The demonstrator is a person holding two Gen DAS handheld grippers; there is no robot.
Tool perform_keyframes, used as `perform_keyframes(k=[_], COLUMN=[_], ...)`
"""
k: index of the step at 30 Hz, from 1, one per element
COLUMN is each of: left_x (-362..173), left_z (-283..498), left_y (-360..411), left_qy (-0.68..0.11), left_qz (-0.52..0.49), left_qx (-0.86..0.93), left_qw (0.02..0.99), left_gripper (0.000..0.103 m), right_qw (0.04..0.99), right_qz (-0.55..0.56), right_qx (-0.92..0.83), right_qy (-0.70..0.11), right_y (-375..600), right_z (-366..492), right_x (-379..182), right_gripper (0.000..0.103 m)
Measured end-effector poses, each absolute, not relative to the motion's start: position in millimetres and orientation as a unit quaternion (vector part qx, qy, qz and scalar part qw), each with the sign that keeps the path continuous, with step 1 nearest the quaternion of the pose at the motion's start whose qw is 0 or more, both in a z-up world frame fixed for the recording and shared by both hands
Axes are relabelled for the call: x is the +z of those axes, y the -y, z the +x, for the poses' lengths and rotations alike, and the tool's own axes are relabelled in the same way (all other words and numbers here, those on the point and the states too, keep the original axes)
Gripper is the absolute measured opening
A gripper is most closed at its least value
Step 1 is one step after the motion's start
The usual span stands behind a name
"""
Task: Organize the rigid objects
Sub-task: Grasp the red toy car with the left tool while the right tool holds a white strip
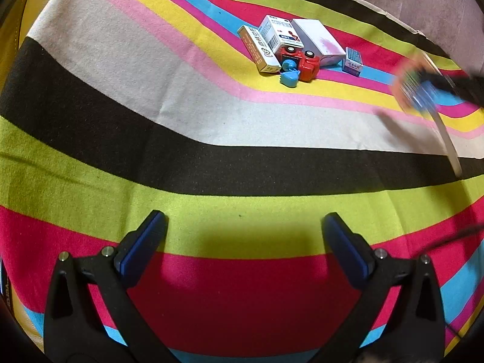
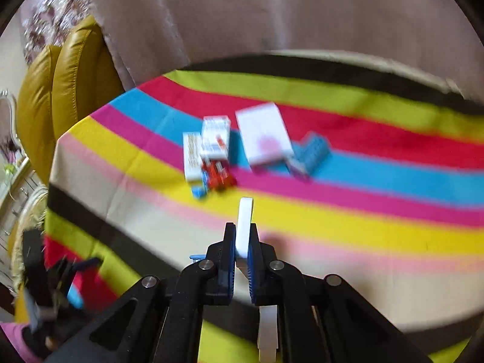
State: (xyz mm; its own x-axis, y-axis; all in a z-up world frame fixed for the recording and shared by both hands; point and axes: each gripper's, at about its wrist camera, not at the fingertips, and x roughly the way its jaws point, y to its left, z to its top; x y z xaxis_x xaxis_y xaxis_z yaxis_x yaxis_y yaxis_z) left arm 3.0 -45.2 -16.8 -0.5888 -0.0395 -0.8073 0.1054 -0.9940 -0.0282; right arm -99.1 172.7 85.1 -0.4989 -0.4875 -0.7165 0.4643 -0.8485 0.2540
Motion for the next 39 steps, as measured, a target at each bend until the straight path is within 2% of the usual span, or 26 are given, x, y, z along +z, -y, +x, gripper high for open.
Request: perform_keyframes(k=[9, 10, 12, 13, 15, 17, 21, 25, 31, 34, 35, 36, 37, 38, 39], left_x=[-17.0, -16.8, -17.0, -17.2, -16.9, -17.1, -15.2, -15.1, -14.4, -15.3, -15.2, -13.5, -11.1, -9.8, -9.3], left_z=[2.0, 1.6, 1.9, 1.3, 0.3, -8.1, -41.6, -100.1, -187.6, -206.4, -206.1, -201.7, -192.1, -181.0, -167.0], left_y=[46.5, 46.7, 46.9, 47.0, 46.3, 41.6, 28.2, 11.8, 8.5, 10.0, 8.5, 5.8, 2.6, 0.1, 0.0], left_qy=[-0.036, -0.036, -0.036, -0.036, -0.036, -0.036, -0.050, -0.071, -0.123, -0.132, -0.127, -0.114, -0.105, -0.098, -0.098], left_qz=[0.452, 0.452, 0.452, 0.452, 0.454, 0.461, 0.459, 0.448, 0.444, 0.446, 0.447, 0.445, 0.439, 0.437, 0.436], left_qx=[-0.891, -0.891, -0.891, -0.891, -0.889, -0.886, -0.887, -0.891, -0.883, -0.878, -0.877, -0.880, -0.886, -0.891, -0.893], left_qw=[0.040, 0.040, 0.040, 0.040, 0.042, 0.038, 0.018, 0.019, 0.085, 0.118, 0.121, 0.123, 0.101, 0.073, 0.050], left_gripper=[0.103, 0.103, 0.103, 0.103, 0.103, 0.103, 0.103, 0.103, 0.103, 0.102, 0.093, 0.071, 0.056, 0.050, 0.050], right_qw=[0.244, 0.241, 0.232, 0.234, 0.240, 0.248, 0.237, 0.236, 0.238, 0.239, 0.239, 0.240, 0.240, 0.241, 0.241], right_qz=[0.448, 0.448, 0.456, 0.461, 0.455, 0.446, 0.442, 0.436, 0.427, 0.427, 0.427, 0.427, 0.426, 0.424, 0.423], right_qx=[-0.857, -0.858, -0.856, -0.853, -0.855, -0.857, -0.858, -0.858, -0.860, -0.859, -0.859, -0.860, -0.860, -0.861, -0.862], right_qy=[0.074, 0.073, 0.065, 0.067, 0.059, 0.065, 0.116, 0.132, 0.147, 0.150, 0.148, 0.146, 0.144, 0.143, 0.144], right_y=[-208.6, -208.8, -205.2, -205.2, -204.1, -208.8, -233.0, -240.2, -242.0, -240.9, -239.7, -239.5, -238.7, -238.5, -238.9], right_z=[-91.3, -92.8, -99.3, -100.1, -99.7, -96.3, -88.7, -82.4, -79.2, -78.5, -77.9, -77.0, -75.8, -74.4, -73.5], right_x=[48.5, 48.7, 47.9, 46.6, 46.2, 46.5, 41.8, 40.1, 38.5, 37.9, 37.8, 37.9, 38.0, 37.5, 36.8], right_gripper=[0.011, 0.012, 0.021, 0.021, 0.018, 0.008, 0.008, 0.008, 0.008, 0.008, 0.008, 0.008, 0.008, 0.008, 0.008])
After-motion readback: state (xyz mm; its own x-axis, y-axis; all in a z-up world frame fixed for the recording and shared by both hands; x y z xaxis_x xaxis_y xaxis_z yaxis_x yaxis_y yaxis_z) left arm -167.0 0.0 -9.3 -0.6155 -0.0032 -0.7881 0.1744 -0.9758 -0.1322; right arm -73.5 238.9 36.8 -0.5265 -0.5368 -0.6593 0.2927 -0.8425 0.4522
